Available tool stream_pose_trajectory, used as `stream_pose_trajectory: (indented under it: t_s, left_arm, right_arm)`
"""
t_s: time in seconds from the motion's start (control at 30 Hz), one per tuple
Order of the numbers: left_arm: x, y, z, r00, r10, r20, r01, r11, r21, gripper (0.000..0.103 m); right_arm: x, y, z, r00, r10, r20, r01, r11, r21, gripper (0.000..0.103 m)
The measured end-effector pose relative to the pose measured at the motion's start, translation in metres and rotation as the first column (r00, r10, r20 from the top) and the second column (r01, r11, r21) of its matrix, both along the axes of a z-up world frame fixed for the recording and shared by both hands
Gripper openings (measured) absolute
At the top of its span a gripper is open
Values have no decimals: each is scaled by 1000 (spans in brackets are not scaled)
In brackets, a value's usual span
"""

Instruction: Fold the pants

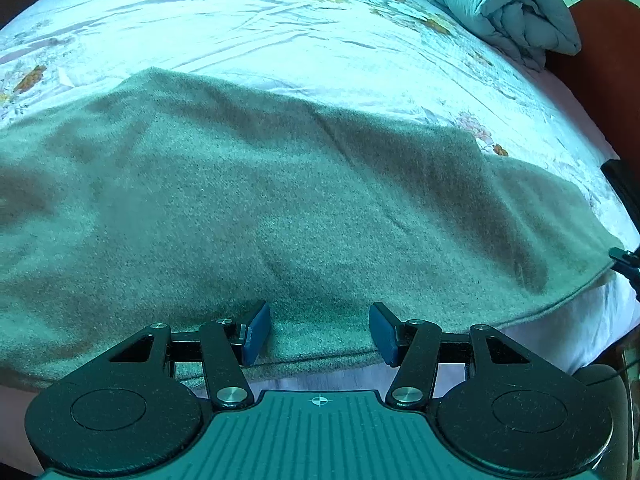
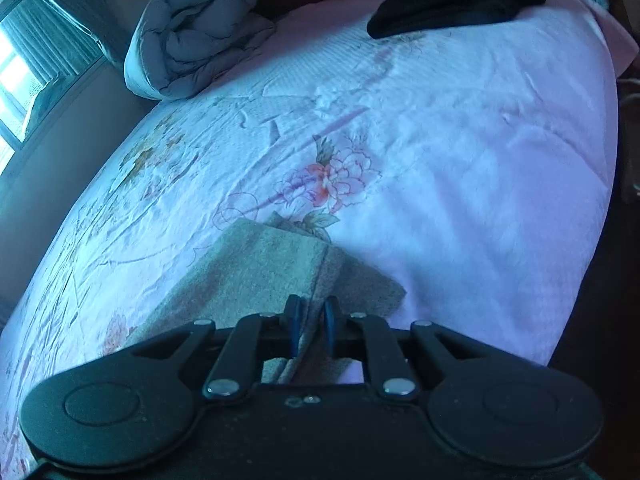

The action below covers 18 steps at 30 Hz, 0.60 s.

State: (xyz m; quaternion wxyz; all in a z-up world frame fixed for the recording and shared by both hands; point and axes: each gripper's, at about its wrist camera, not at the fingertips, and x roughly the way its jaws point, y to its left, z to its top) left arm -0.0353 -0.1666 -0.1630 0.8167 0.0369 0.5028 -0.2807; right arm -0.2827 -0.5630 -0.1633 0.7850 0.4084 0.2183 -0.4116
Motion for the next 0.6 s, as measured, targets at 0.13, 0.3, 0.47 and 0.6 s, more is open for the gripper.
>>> stream_pose_trajectory:
  t_s: [0.13,0.3,0.47,0.6]
  left_arm:
    - [1,1,0,1000,-4,-1,4,1000,-3,55]
    - [1,2,1,1000,-4,-1,4,1000,-7,55]
    - [0,3,3,1000,-4,1,4,1000,-6,56]
    - [0,2,2,1000,6,1,-6,1000,-8,56]
  right_arm:
    - [-10,6,7,1000,-2,-3,2,1000,-23,3]
    - [-23,10,2,999,-32,-12,32,999,-20,3]
    - [-19,9,-11,998,-51,-26,51,999,-1,3]
    - [-16,6,-1,999,-40,-8,39,998,-51,3]
